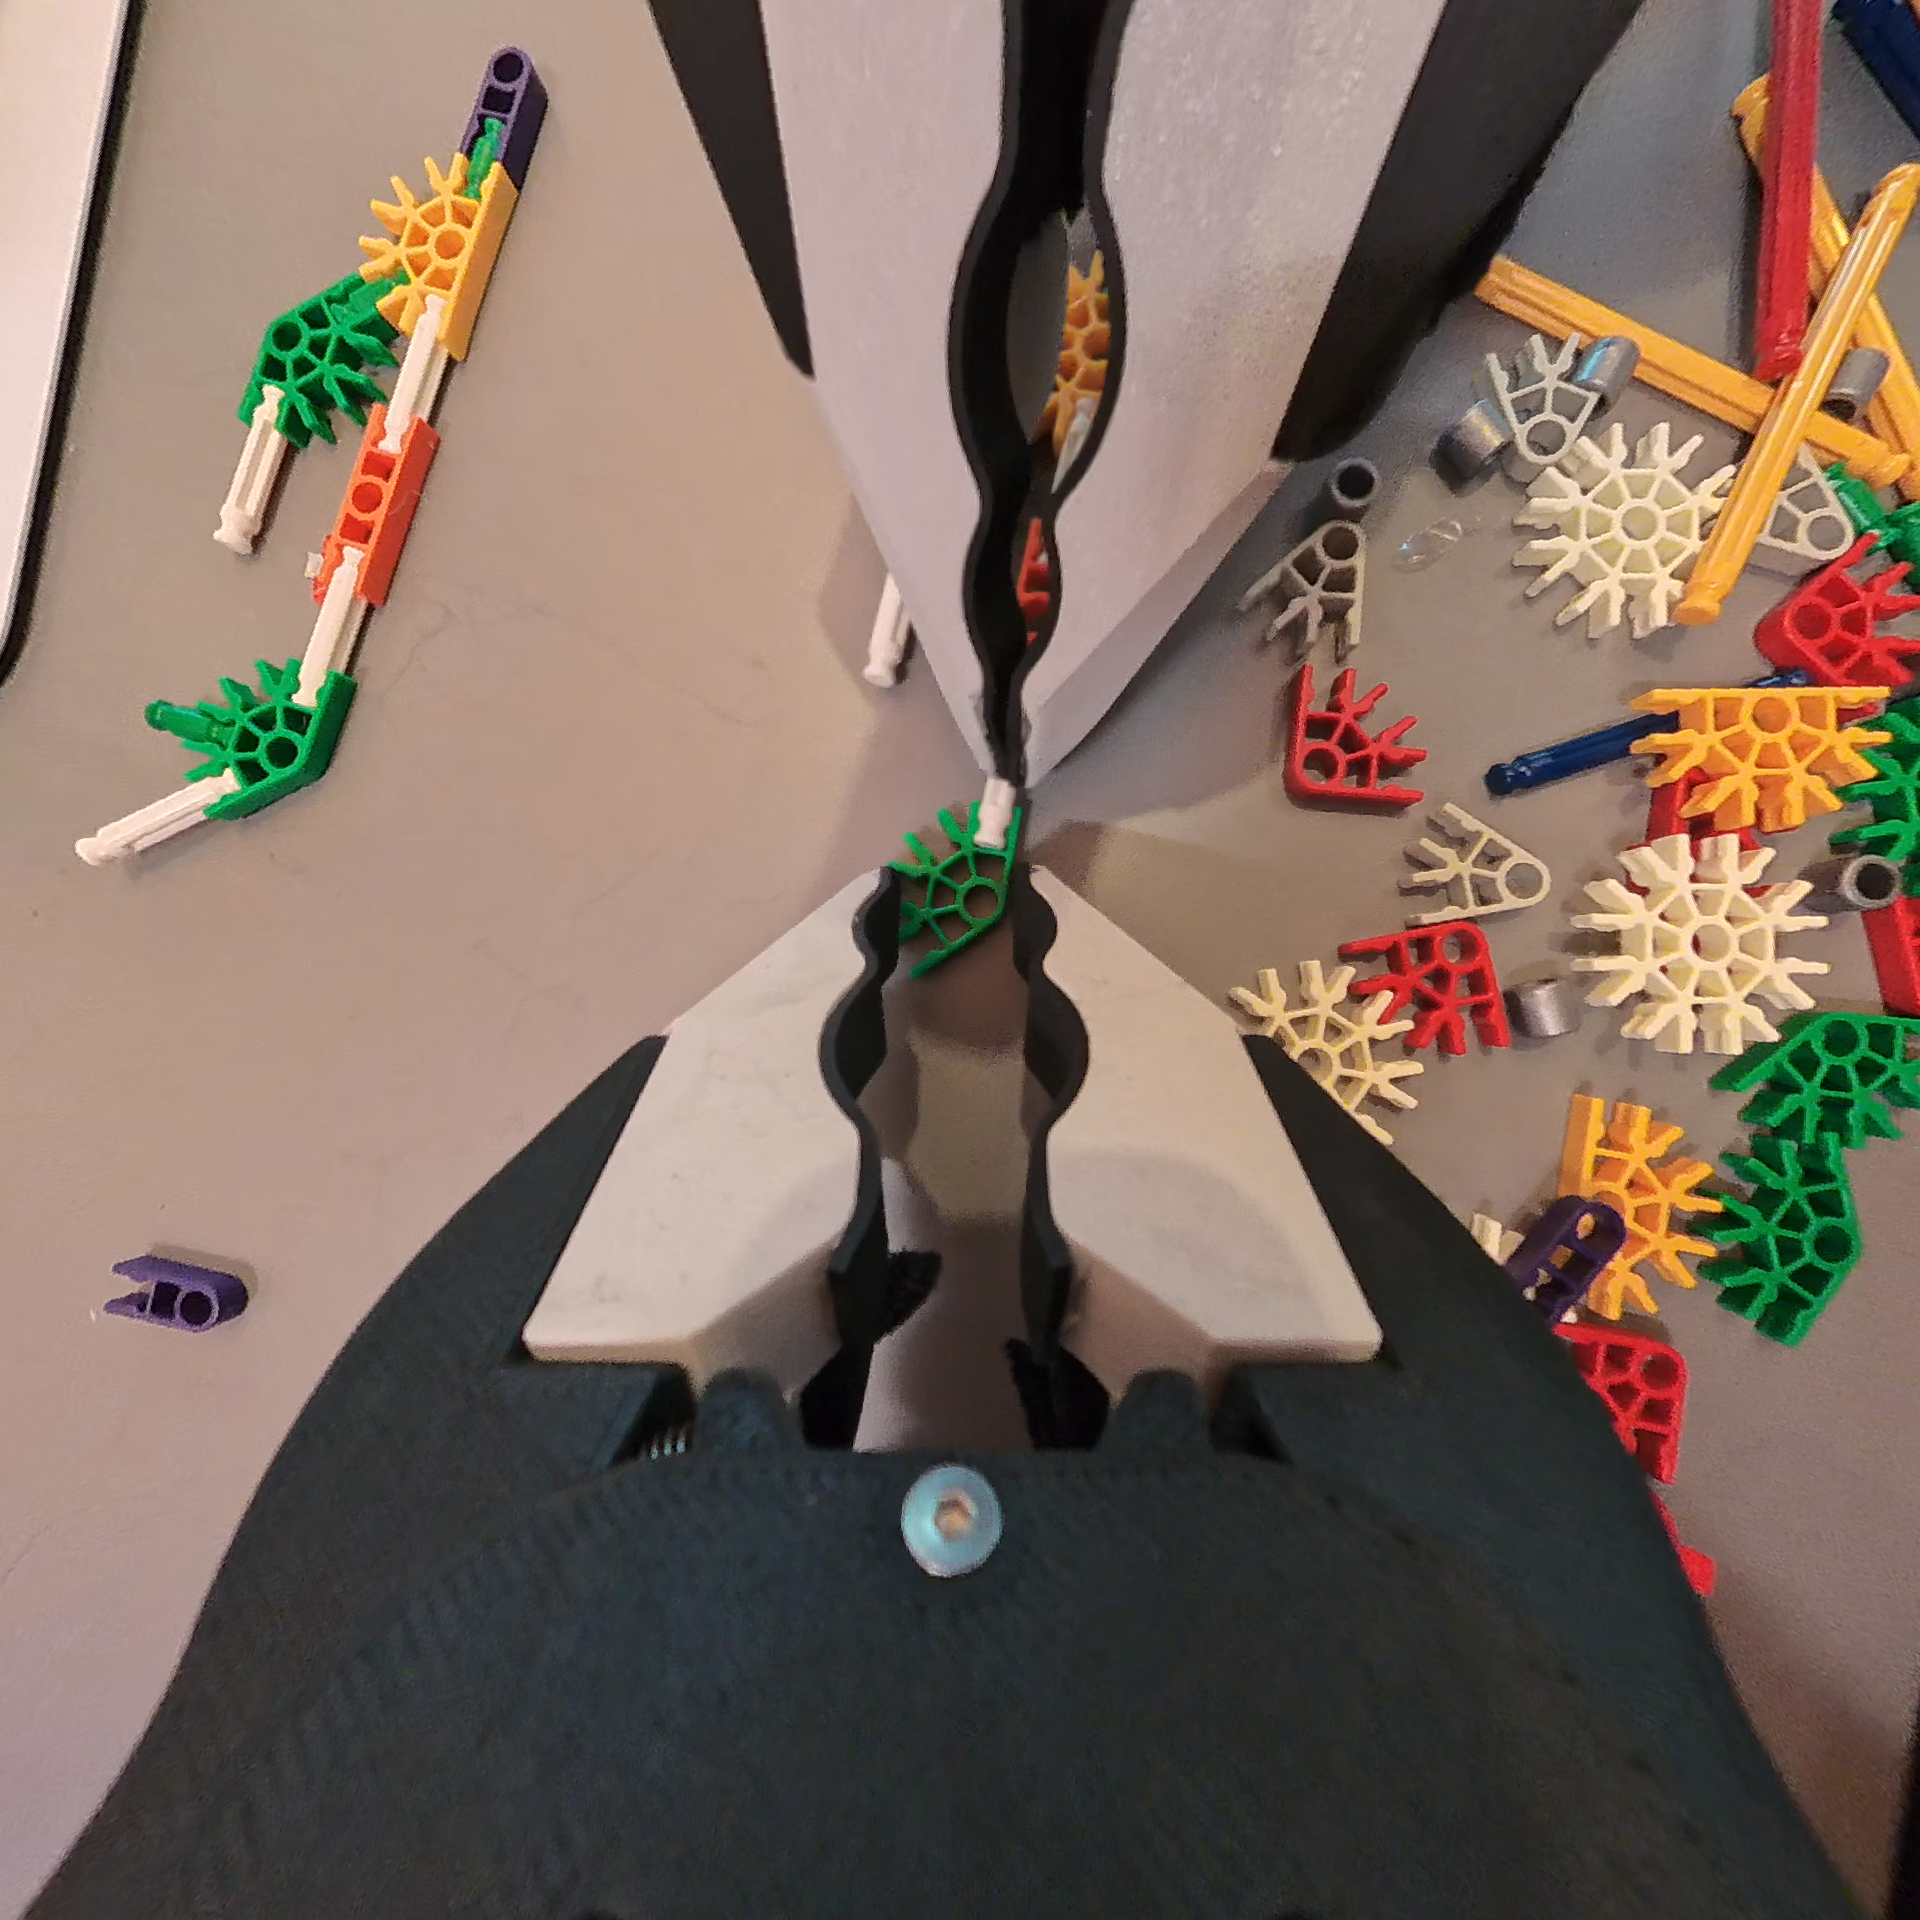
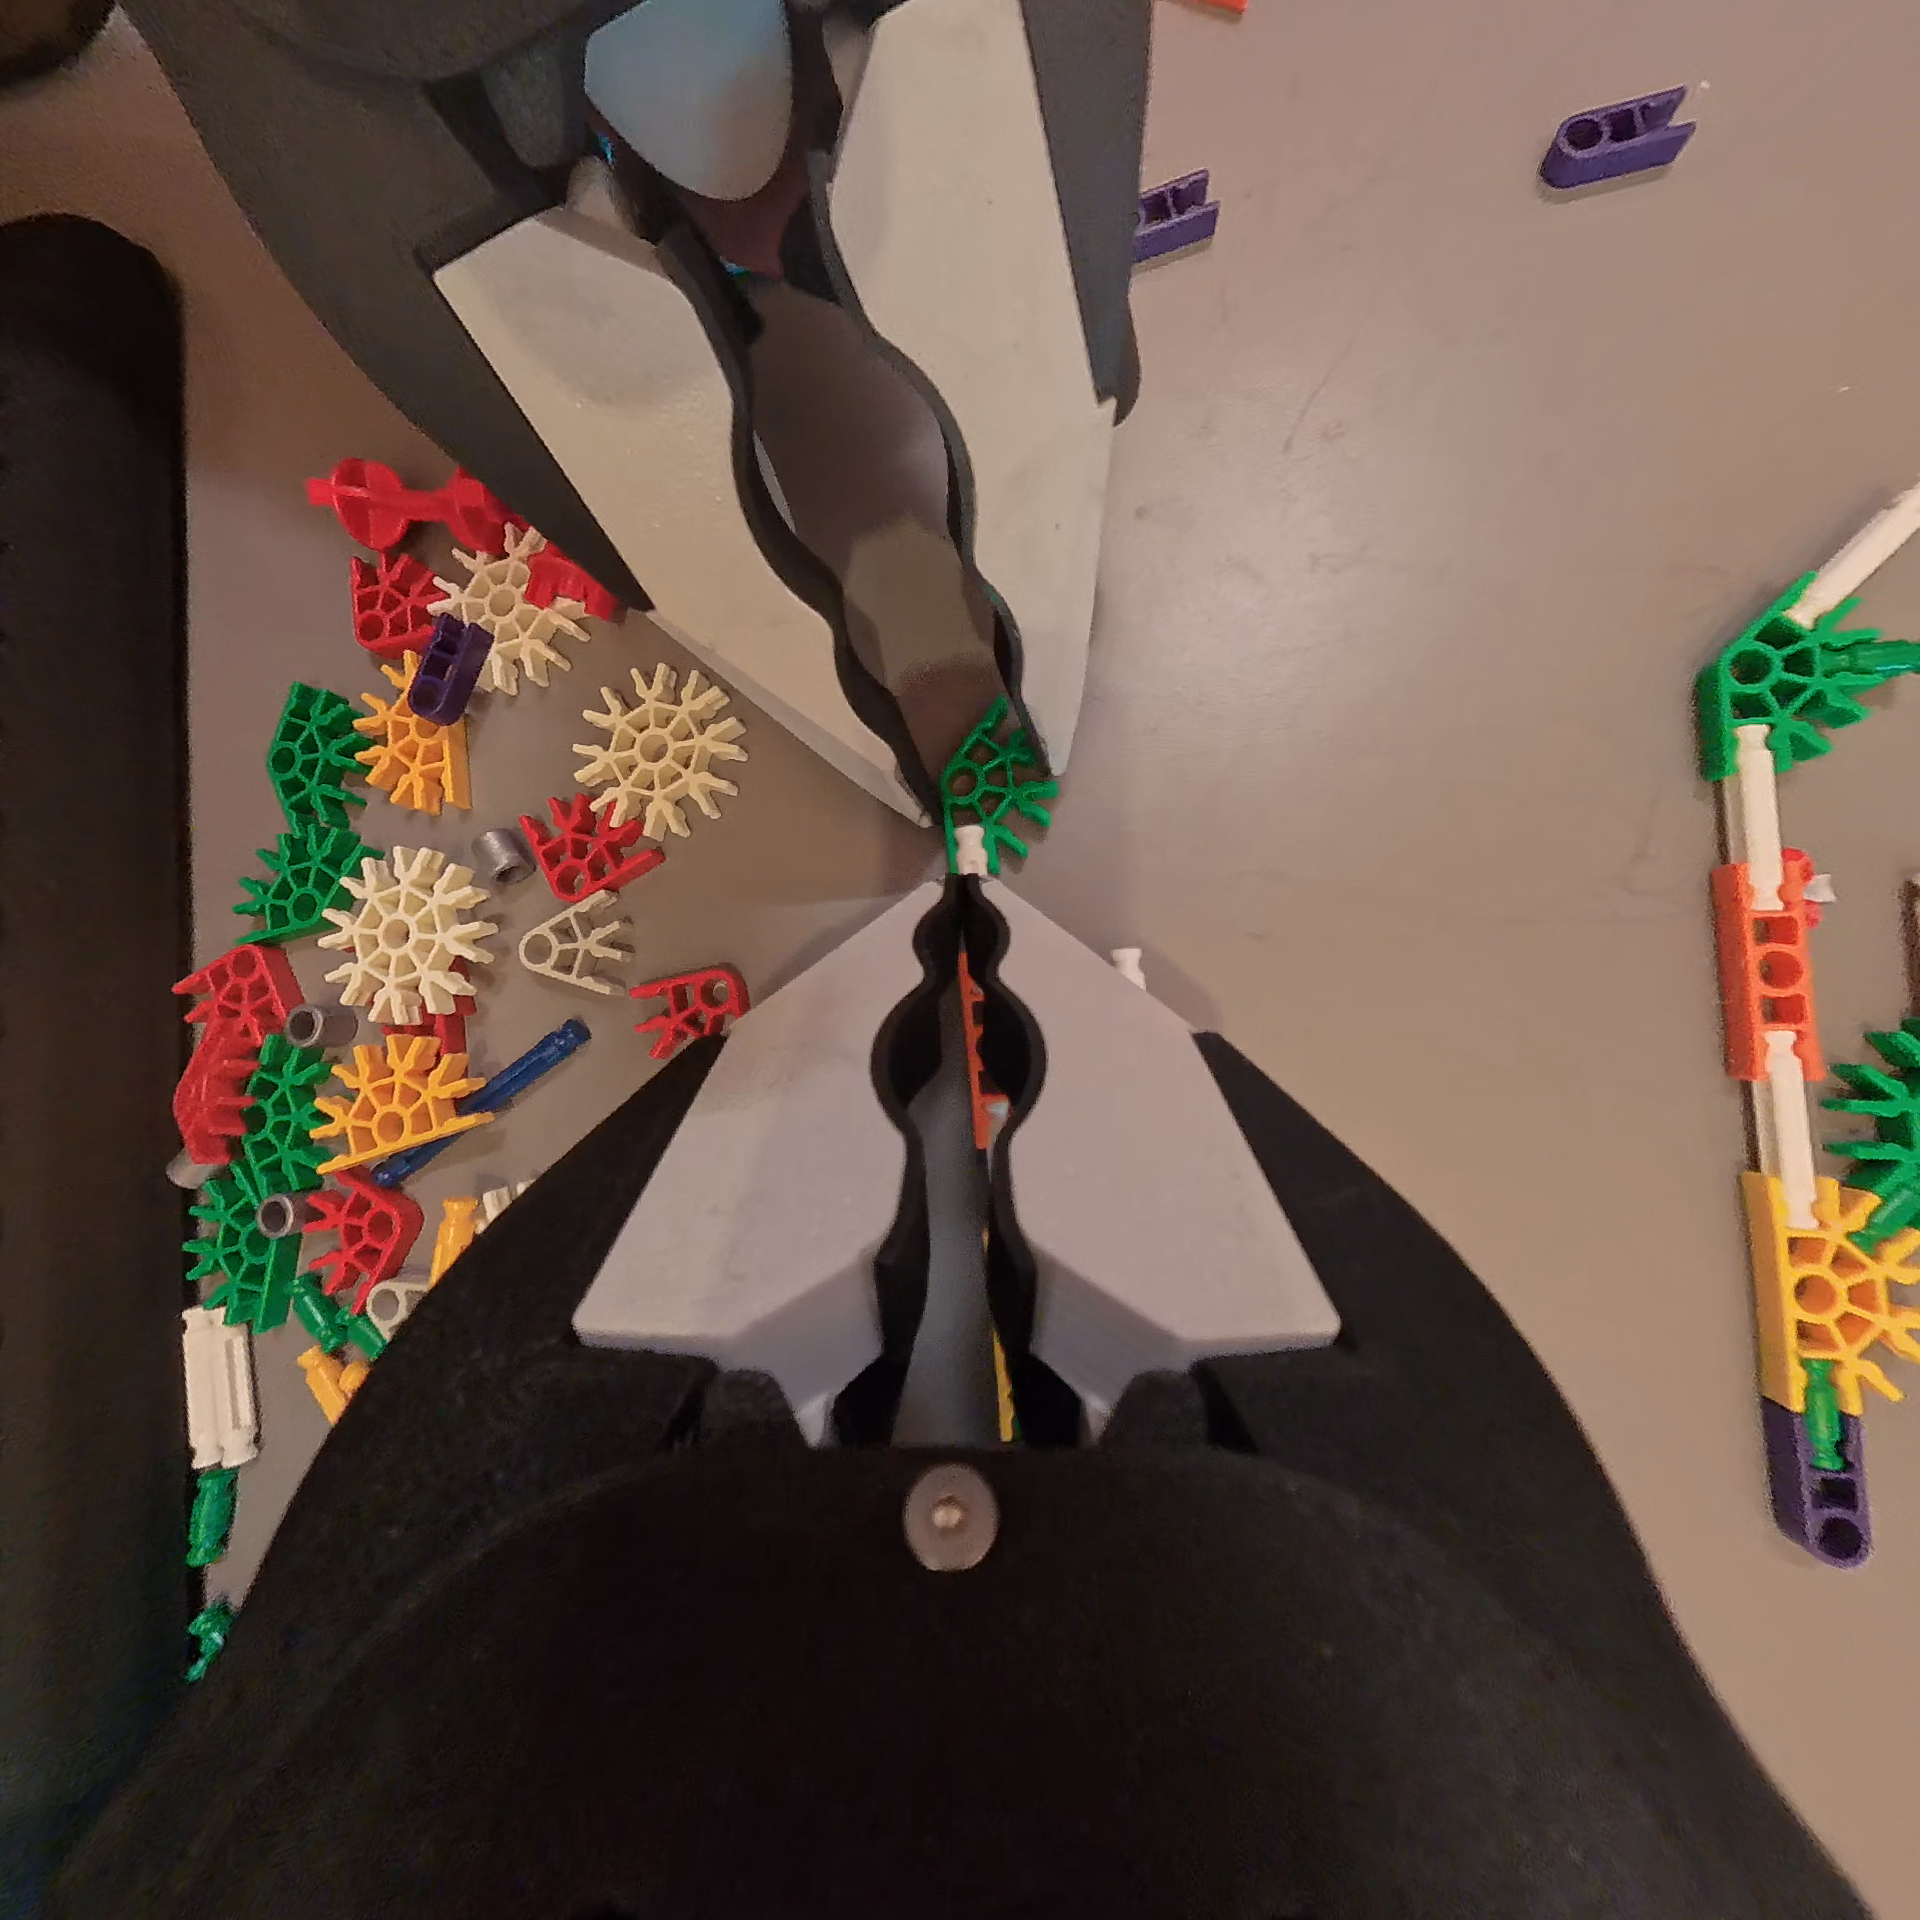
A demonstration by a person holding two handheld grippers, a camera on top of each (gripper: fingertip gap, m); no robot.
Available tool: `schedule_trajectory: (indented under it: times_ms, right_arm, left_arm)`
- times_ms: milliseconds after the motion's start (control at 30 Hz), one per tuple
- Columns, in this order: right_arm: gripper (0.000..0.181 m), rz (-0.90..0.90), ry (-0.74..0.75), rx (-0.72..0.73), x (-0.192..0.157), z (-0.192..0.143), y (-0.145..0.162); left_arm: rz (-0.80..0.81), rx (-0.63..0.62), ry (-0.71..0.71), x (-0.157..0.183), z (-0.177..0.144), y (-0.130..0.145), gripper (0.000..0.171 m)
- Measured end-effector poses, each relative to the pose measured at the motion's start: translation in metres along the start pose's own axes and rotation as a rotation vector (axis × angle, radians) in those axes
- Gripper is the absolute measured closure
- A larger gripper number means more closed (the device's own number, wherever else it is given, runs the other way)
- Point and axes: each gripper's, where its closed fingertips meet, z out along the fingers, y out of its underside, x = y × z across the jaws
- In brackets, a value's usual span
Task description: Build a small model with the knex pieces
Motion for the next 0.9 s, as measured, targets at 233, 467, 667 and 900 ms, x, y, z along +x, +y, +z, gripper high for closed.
schedule_trajectory:
  times_ms: [233, 467, 667, 900]
  right_arm:
    - [0.181, 0.028, 0.009, 0.024, -0.001, -0.002, -0.006]
    - [0.181, 0.024, 0.034, -0.007, 0.004, 0.003, -0.001]
    - [0.181, -0.001, 0.055, -0.031, 0.004, 0.004, 0.000]
    - [0.181, -0.052, 0.110, -0.107, 0.002, 0.007, 0.000]
  left_arm:
    - [-0.002, 0.011, 0.002, 0.000, 0.000, 0.001, 0.154]
    - [0.000, 0.010, 0.003, 0.000, 0.000, 0.001, 0.153]
    - [0.001, 0.017, -0.004, 0.000, 0.001, 0.001, 0.153]
    - [-0.028, 0.056, -0.010, -0.001, 0.001, 0.002, 0.151]
